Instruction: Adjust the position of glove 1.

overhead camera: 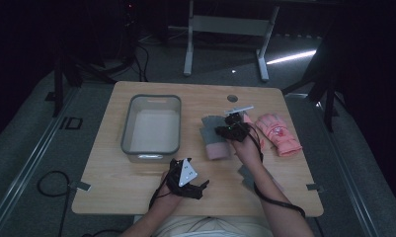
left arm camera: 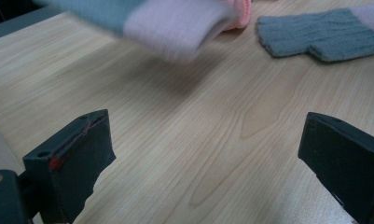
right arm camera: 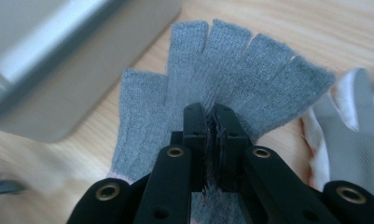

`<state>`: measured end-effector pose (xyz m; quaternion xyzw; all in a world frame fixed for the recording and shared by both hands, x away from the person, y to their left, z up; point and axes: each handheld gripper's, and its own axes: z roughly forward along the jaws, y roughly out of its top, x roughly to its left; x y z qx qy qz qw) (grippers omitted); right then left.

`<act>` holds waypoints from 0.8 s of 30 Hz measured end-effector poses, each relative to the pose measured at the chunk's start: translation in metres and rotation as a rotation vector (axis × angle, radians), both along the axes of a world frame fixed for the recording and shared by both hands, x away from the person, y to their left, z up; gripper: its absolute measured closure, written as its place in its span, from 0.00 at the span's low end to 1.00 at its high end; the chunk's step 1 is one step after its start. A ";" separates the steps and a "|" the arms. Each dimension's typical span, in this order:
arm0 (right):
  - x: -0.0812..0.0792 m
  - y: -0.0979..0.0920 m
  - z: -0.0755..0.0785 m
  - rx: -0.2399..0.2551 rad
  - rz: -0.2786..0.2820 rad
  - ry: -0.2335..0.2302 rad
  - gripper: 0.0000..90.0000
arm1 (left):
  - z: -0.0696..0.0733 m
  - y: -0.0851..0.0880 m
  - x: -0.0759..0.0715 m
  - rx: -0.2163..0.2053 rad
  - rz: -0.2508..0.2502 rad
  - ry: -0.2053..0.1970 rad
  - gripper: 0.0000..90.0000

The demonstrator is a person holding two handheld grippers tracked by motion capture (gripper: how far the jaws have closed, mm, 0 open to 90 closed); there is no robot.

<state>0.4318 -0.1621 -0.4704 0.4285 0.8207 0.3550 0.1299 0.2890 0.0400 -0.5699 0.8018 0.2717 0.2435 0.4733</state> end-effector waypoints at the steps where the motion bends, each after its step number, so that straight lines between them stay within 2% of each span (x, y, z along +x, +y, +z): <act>1: -0.008 -0.002 0.004 0.020 -0.011 -0.009 0.95 | 0.000 0.000 0.000 -0.005 0.001 0.004 0.03; 3: -0.024 -0.007 0.009 0.057 -0.021 -0.019 0.95 | 0.000 0.000 0.001 -0.003 0.005 0.005 0.03; 6: -0.047 -0.014 0.015 0.087 -0.023 -0.044 0.95 | 0.000 0.001 0.001 -0.009 0.012 0.008 0.03; 10: -0.075 -0.020 0.014 0.112 -0.036 -0.055 0.95 | 0.000 0.001 0.001 -0.010 0.012 0.007 0.03; 12: -0.084 -0.022 0.010 0.097 -0.079 -0.074 0.95 | 0.000 0.000 0.001 -0.006 0.003 0.004 0.03; 13: -0.085 -0.023 0.006 0.093 -0.094 -0.074 0.95 | 0.000 0.000 0.001 -0.003 0.002 0.003 0.03; 15: -0.086 -0.023 -0.003 0.053 -0.137 -0.087 0.95 | 0.000 0.000 0.000 -0.004 0.000 0.000 0.03; 17: -0.085 -0.024 -0.012 0.076 -0.156 -0.053 0.95 | 0.000 0.000 0.000 -0.003 0.001 0.001 0.03; 19: -0.086 -0.021 -0.022 0.060 -0.170 -0.042 0.95 | 0.000 0.001 0.001 -0.003 0.003 0.002 0.03; 21: -0.086 -0.018 -0.033 0.092 -0.188 -0.014 0.94 | 0.000 0.001 0.001 -0.007 0.004 0.004 0.03; 24: -0.087 -0.010 -0.045 0.101 -0.178 0.021 0.94 | 0.000 0.000 0.000 -0.004 0.003 0.002 0.03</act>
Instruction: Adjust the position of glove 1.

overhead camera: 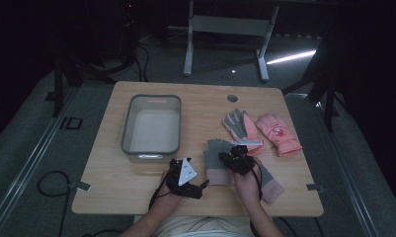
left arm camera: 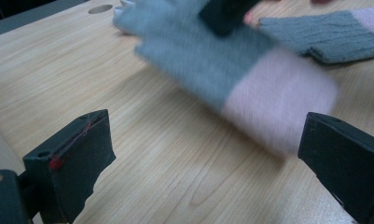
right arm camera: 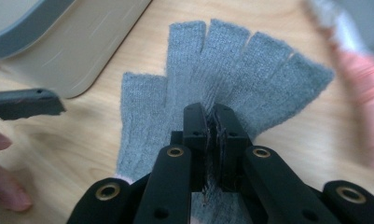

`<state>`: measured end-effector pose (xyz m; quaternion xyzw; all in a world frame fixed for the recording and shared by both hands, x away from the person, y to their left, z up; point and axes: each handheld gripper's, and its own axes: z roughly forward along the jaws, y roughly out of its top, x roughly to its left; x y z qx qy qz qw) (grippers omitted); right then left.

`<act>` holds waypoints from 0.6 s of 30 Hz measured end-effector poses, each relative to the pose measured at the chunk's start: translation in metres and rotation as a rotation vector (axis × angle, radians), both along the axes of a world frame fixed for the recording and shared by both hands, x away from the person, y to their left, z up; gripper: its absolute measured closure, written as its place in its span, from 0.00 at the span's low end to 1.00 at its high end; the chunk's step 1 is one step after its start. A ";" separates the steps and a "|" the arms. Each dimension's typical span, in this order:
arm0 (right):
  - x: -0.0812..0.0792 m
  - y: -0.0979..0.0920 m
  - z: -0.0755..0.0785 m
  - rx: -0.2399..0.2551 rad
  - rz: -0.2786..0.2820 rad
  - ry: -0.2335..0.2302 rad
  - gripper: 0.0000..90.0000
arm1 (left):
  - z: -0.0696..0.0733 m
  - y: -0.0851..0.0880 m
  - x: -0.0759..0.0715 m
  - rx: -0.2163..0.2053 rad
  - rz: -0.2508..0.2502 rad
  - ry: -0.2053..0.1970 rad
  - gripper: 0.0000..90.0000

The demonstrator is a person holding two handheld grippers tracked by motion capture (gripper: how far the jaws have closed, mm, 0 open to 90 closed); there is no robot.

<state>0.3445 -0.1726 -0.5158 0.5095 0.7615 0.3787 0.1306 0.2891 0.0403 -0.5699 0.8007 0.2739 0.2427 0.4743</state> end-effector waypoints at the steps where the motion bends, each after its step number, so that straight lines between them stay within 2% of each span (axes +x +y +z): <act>1: 0.000 0.002 -0.004 0.000 0.004 0.011 0.94 | 0.000 0.000 0.000 0.002 -0.001 -0.002 0.03; 3: 0.001 0.004 -0.011 0.000 0.004 0.033 0.94 | 0.000 0.000 0.000 0.006 -0.003 -0.004 0.03; 10: 0.003 0.007 -0.024 -0.010 -0.019 0.057 0.94 | 0.000 0.000 0.000 0.003 -0.005 -0.006 0.03; 11: 0.005 0.009 -0.034 -0.022 -0.038 0.076 0.92 | 0.000 0.000 0.000 0.002 -0.005 -0.005 0.03; 13: 0.005 0.011 -0.036 -0.034 -0.036 0.061 0.90 | 0.000 0.000 0.000 0.001 -0.004 -0.003 0.03; 18: 0.006 0.013 -0.037 -0.027 -0.037 0.060 0.84 | 0.000 0.001 0.000 -0.003 -0.004 -0.001 0.03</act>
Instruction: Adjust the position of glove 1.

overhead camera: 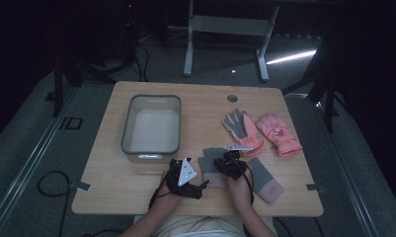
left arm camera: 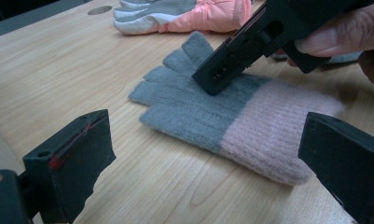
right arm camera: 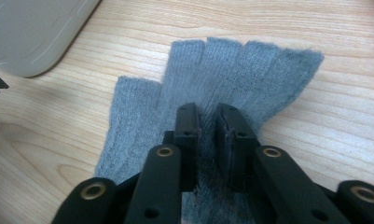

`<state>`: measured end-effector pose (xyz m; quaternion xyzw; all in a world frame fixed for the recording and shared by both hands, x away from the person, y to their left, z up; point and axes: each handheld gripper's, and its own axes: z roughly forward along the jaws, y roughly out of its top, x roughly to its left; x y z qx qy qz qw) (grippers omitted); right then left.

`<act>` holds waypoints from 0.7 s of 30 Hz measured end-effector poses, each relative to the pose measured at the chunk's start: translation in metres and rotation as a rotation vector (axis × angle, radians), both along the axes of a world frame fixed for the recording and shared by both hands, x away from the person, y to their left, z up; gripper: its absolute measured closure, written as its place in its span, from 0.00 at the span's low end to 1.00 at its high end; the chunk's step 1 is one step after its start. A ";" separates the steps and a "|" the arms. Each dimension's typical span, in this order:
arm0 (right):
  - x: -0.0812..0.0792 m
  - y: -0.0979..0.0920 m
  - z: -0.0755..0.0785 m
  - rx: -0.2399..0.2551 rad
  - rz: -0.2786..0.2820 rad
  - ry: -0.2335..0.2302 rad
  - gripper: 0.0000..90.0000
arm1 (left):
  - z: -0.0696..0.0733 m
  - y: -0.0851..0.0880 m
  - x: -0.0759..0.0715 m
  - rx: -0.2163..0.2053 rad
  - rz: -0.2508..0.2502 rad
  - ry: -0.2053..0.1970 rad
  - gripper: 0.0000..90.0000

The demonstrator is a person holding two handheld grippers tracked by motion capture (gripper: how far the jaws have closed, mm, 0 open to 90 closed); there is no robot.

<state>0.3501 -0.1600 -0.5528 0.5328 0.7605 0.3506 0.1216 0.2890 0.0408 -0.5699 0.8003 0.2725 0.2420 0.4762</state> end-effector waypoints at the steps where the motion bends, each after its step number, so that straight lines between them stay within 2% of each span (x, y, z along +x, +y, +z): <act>1: 0.000 -0.001 0.001 0.001 0.000 -0.003 0.82 | 0.000 0.000 0.000 0.002 0.000 0.000 0.03; 4: -0.002 -0.005 0.012 0.018 0.010 -0.031 0.80 | 0.000 0.000 0.000 -0.001 -0.001 0.002 0.03; 7: -0.003 -0.012 0.031 0.025 0.058 -0.084 0.76 | 0.000 0.000 0.000 -0.002 -0.001 0.003 0.03; 9: 0.000 -0.020 0.048 -0.008 0.094 -0.134 0.73 | 0.000 0.000 0.001 -0.003 -0.003 0.002 0.03; 11: 0.006 -0.028 0.061 -0.019 0.135 -0.157 0.72 | 0.000 0.001 0.001 -0.005 -0.005 0.004 0.03; 13: 0.011 -0.037 0.070 -0.053 0.183 -0.187 0.70 | 0.000 0.001 0.001 -0.009 -0.006 0.006 0.03; 14: 0.013 -0.043 0.074 -0.057 0.221 -0.198 0.70 | 0.000 0.001 0.001 -0.010 -0.006 0.007 0.03; 15: 0.013 -0.043 0.074 -0.057 0.221 -0.198 0.70 | 0.000 0.001 0.001 -0.010 -0.006 0.007 0.03; 17: 0.016 -0.062 0.079 -0.047 0.280 -0.219 0.69 | 0.000 0.001 0.001 -0.008 -0.008 0.004 0.03; 21: 0.016 -0.096 0.079 -0.060 0.334 -0.198 0.70 | 0.000 0.001 0.001 -0.007 -0.006 0.004 0.03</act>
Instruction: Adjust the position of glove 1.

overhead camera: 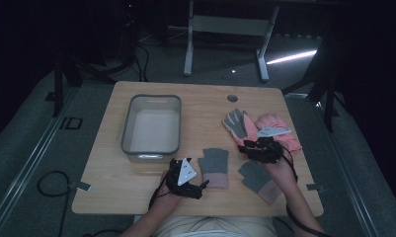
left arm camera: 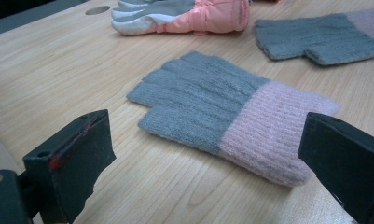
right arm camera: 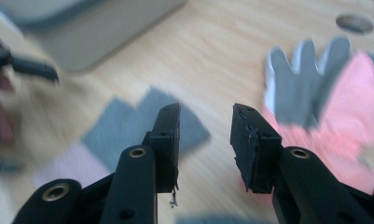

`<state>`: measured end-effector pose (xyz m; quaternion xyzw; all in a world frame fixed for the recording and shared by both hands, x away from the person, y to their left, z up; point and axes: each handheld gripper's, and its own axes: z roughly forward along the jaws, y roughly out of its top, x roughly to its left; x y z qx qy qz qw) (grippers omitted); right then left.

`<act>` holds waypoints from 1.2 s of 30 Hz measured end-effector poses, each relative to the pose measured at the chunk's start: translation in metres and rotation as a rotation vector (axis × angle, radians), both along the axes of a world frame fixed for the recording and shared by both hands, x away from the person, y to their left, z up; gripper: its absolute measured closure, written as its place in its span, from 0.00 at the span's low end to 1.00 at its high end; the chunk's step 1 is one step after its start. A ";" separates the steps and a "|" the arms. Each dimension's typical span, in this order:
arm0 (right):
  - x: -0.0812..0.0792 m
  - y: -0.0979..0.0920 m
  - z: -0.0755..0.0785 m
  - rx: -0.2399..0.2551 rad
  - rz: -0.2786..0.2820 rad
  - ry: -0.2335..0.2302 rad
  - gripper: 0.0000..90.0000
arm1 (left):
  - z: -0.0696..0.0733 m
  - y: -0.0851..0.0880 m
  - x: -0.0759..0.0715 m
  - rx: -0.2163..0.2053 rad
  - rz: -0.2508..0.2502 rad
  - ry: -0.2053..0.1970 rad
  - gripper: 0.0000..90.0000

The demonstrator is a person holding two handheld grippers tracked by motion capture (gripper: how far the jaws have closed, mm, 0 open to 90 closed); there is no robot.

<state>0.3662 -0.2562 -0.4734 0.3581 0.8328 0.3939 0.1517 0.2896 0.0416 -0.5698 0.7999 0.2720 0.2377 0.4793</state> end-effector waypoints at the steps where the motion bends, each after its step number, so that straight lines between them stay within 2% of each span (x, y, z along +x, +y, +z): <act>1: -0.002 -0.008 -0.001 -0.017 0.001 -0.005 0.70 | 0.000 0.000 0.000 0.001 0.001 0.000 0.03; 7: -0.018 -0.044 -0.016 -0.119 0.063 -0.001 0.67 | 0.000 0.000 0.000 0.003 0.004 -0.001 0.03; 9: -0.023 -0.054 -0.022 -0.145 0.075 0.030 0.68 | 0.000 -0.001 0.000 0.003 0.006 -0.002 0.03; 10: -0.023 -0.054 -0.022 -0.145 0.075 0.030 0.68 | 0.000 -0.001 0.000 0.003 0.006 -0.002 0.03; 11: -0.030 -0.061 -0.031 -0.155 0.090 0.069 0.68 | 0.000 -0.001 0.000 0.003 0.006 -0.002 0.03; 12: -0.030 -0.061 -0.031 -0.155 0.090 0.069 0.68 | 0.000 -0.001 0.000 0.003 0.006 -0.002 0.03; 15: -0.039 -0.062 -0.046 -0.165 0.098 0.100 0.67 | 0.000 0.000 0.000 0.003 0.007 -0.002 0.03; 16: -0.040 -0.062 -0.053 -0.184 0.103 0.111 0.66 | 0.000 0.000 0.000 0.003 0.006 -0.003 0.03; 17: -0.040 -0.062 -0.053 -0.184 0.103 0.111 0.66 | 0.000 0.000 0.000 0.003 0.006 -0.004 0.03; 19: -0.040 -0.061 -0.059 -0.222 0.112 0.109 0.66 | 0.000 -0.001 0.000 0.004 0.007 -0.006 0.03; 22: -0.037 -0.061 -0.066 -0.212 0.120 0.134 0.67 | 0.000 -0.001 -0.001 0.003 0.006 -0.006 0.03; 25: -0.037 -0.062 -0.068 -0.210 0.125 0.131 0.71 | 0.000 -0.001 0.000 0.002 0.005 -0.003 0.03; 26: -0.037 -0.062 -0.068 -0.208 0.120 0.136 0.74 | 0.000 0.000 0.000 0.002 0.005 -0.002 0.03; 27: -0.037 -0.060 -0.067 -0.218 0.099 0.146 0.85 | 0.000 0.000 0.000 0.002 0.005 -0.002 0.03; 32: -0.038 -0.057 -0.066 -0.226 0.087 0.149 0.90 | 0.000 -0.001 0.000 0.002 0.006 -0.003 0.03; 33: -0.039 -0.057 -0.064 -0.221 0.069 0.155 0.94 | 0.000 0.000 0.000 0.003 0.006 -0.003 0.03; 36: -0.046 -0.056 -0.053 -0.181 0.045 0.149 0.94 | 0.000 0.000 0.000 0.003 0.007 -0.002 0.03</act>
